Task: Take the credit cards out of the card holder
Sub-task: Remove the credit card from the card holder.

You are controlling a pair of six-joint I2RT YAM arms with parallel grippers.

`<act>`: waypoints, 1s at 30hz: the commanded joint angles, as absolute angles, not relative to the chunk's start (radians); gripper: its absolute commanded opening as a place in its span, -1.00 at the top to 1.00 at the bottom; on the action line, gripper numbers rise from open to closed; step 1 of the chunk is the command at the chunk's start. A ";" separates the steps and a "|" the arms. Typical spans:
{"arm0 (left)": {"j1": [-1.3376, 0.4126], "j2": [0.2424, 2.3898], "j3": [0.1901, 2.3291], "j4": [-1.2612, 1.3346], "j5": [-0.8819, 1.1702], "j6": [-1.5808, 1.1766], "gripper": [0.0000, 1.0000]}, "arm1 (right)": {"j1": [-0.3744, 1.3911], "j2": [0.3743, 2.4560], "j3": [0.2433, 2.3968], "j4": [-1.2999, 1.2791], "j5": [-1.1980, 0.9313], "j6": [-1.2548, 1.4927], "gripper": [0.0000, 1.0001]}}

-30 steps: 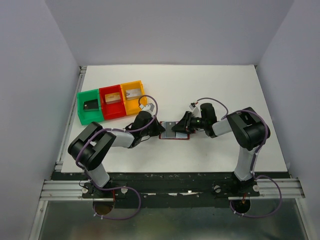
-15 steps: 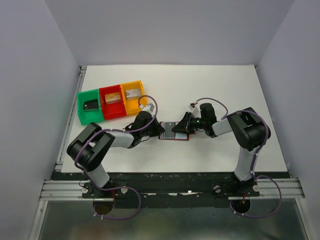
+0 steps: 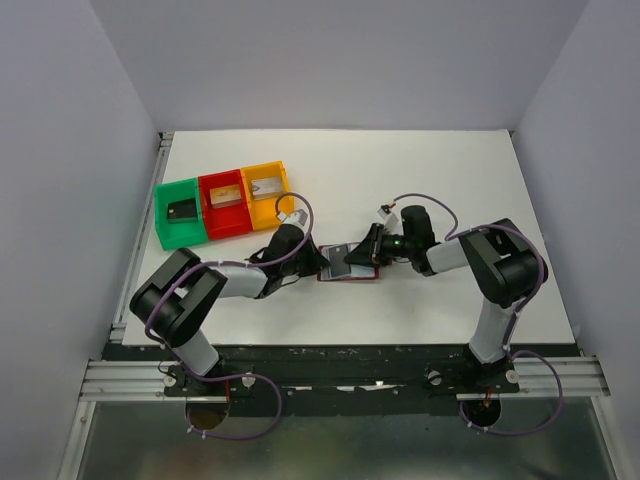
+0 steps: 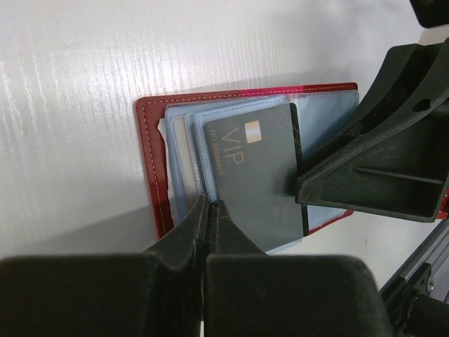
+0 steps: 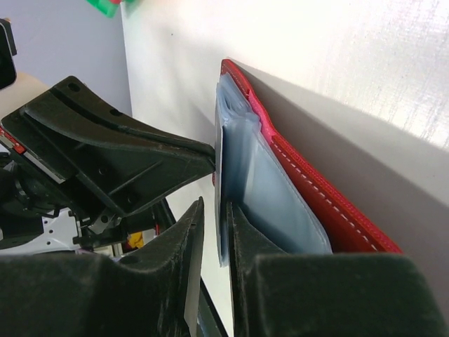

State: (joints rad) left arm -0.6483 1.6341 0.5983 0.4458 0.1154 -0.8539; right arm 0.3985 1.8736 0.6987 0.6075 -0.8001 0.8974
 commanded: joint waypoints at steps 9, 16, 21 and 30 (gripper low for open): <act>-0.672 1.631 0.565 0.334 0.112 -0.870 1.00 | 0.402 1.819 0.667 0.634 -0.795 0.890 0.47; -0.672 1.625 0.563 0.327 0.103 -0.873 1.00 | 0.396 1.799 0.655 0.594 -0.766 0.870 0.23; -0.672 1.626 0.565 0.327 0.101 -0.873 1.00 | 0.396 1.737 0.666 0.462 -0.694 0.793 0.10; -0.672 1.641 0.574 0.336 0.113 -0.873 1.00 | 0.394 1.654 0.698 0.318 -0.640 0.707 0.04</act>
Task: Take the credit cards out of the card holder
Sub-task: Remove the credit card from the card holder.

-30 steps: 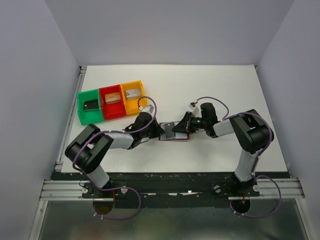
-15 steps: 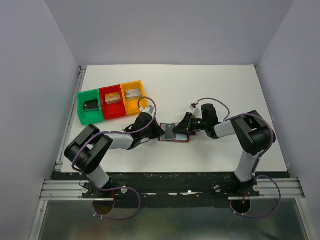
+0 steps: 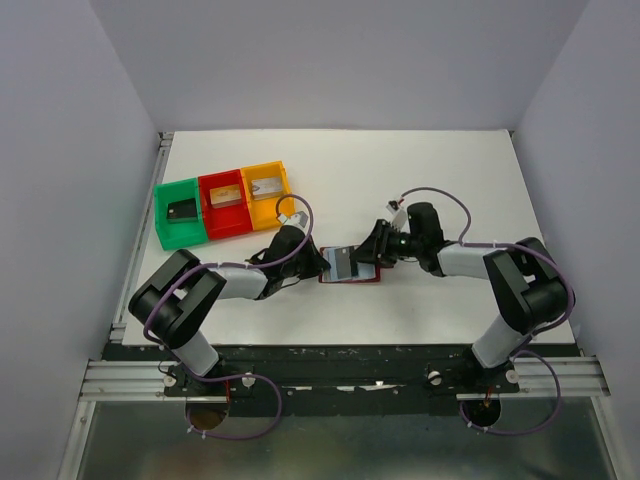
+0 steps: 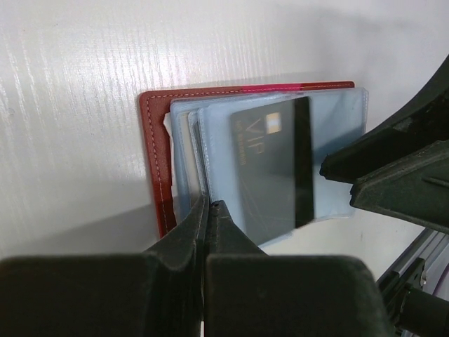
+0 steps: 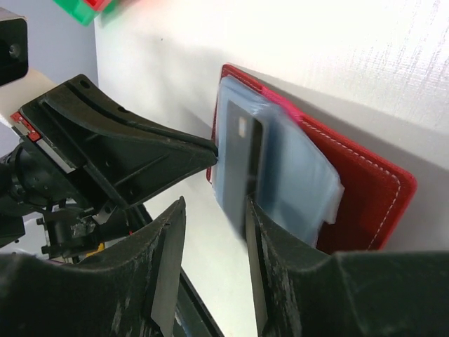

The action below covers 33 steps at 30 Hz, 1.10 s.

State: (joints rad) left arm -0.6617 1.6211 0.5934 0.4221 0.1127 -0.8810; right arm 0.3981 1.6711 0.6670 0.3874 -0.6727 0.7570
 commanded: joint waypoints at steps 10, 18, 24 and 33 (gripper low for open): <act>-0.672 1.644 0.574 0.341 0.120 -0.871 1.00 | 0.396 1.709 0.699 0.342 -0.666 0.726 0.07; -0.672 1.646 0.572 0.345 0.121 -0.871 1.00 | 0.396 1.720 0.709 0.299 -0.637 0.704 0.04; -0.673 1.651 0.574 0.350 0.124 -0.868 1.00 | 0.396 1.727 0.715 0.290 -0.638 0.698 -0.02; -0.673 1.672 0.584 0.365 0.152 -0.864 1.00 | 0.397 1.799 0.712 0.422 -0.747 0.767 0.03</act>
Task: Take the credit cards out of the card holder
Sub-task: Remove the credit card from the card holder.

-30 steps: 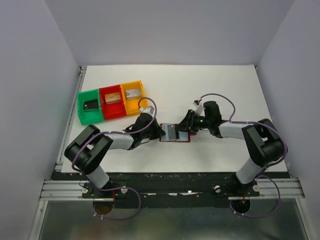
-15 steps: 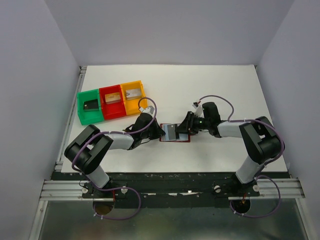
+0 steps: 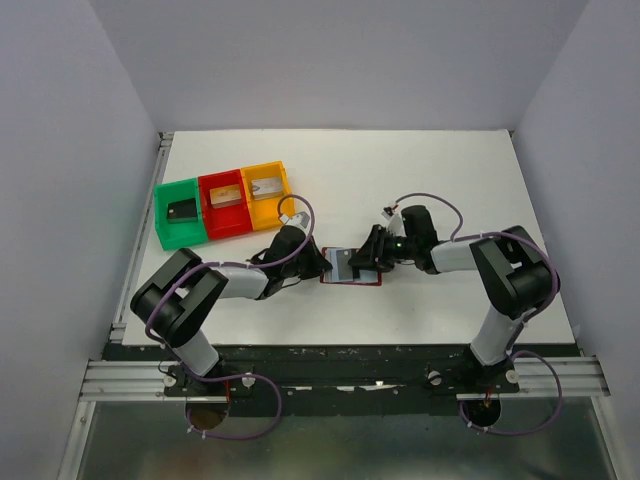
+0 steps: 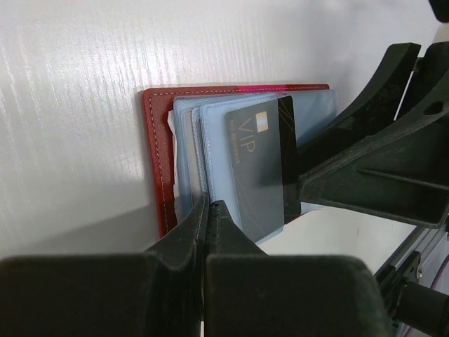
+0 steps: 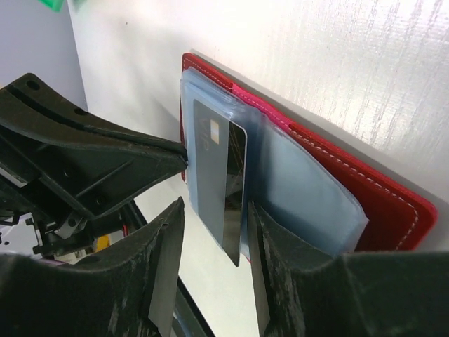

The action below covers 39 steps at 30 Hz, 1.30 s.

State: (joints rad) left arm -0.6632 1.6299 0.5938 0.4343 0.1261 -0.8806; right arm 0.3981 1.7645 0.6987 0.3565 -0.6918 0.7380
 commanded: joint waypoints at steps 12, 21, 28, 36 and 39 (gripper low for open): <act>-0.672 1.678 0.586 0.367 0.160 -0.864 1.00 | 0.396 1.807 0.681 0.561 -0.791 0.837 0.12; -0.673 1.697 0.603 0.376 0.187 -0.853 1.00 | 0.397 1.855 0.684 0.676 -0.870 0.903 0.17; -0.676 1.718 0.624 0.391 0.219 -0.842 1.00 | 0.405 1.873 0.704 0.664 -0.897 0.900 0.15; -0.684 1.736 0.646 0.397 0.236 -0.827 1.00 | 0.436 1.882 0.752 0.551 -0.905 0.835 0.15; -0.687 1.740 0.646 0.406 0.242 -0.827 1.00 | 0.440 1.881 0.764 0.506 -0.897 0.807 0.16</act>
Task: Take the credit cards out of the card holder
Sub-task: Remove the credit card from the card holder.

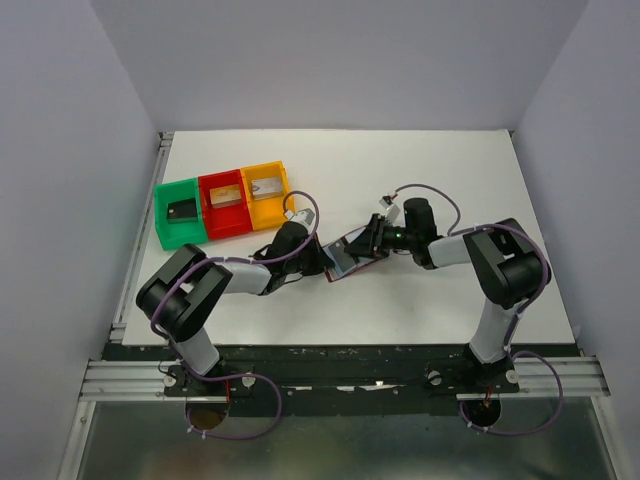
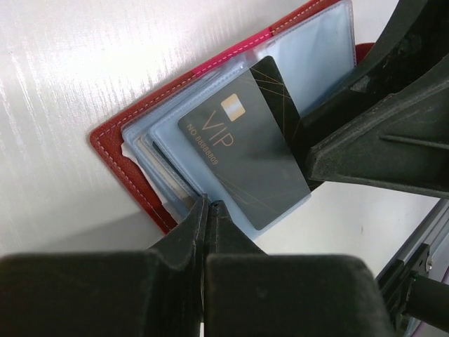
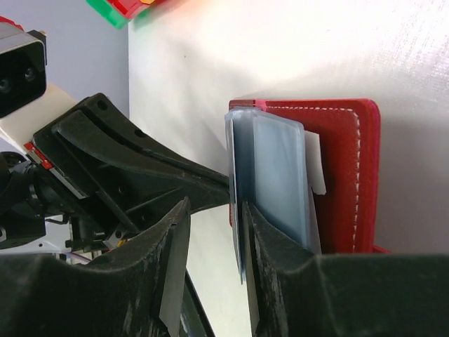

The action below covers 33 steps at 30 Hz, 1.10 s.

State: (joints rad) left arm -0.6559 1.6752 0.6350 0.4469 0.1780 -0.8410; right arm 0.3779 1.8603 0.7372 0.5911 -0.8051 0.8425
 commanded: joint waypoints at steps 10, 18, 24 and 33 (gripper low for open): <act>-0.687 1.723 0.623 0.422 0.224 -0.831 1.00 | 0.466 1.864 0.798 0.335 -0.861 0.693 0.24; -0.689 1.694 0.600 0.422 0.192 -0.834 1.00 | 0.476 1.858 0.801 0.307 -0.867 0.673 0.20; -0.687 1.704 0.604 0.429 0.207 -0.836 1.00 | 0.480 1.868 0.796 0.370 -0.902 0.710 0.21; -0.692 1.721 0.620 0.434 0.219 -0.833 1.00 | 0.485 1.891 0.775 0.517 -0.971 0.796 0.21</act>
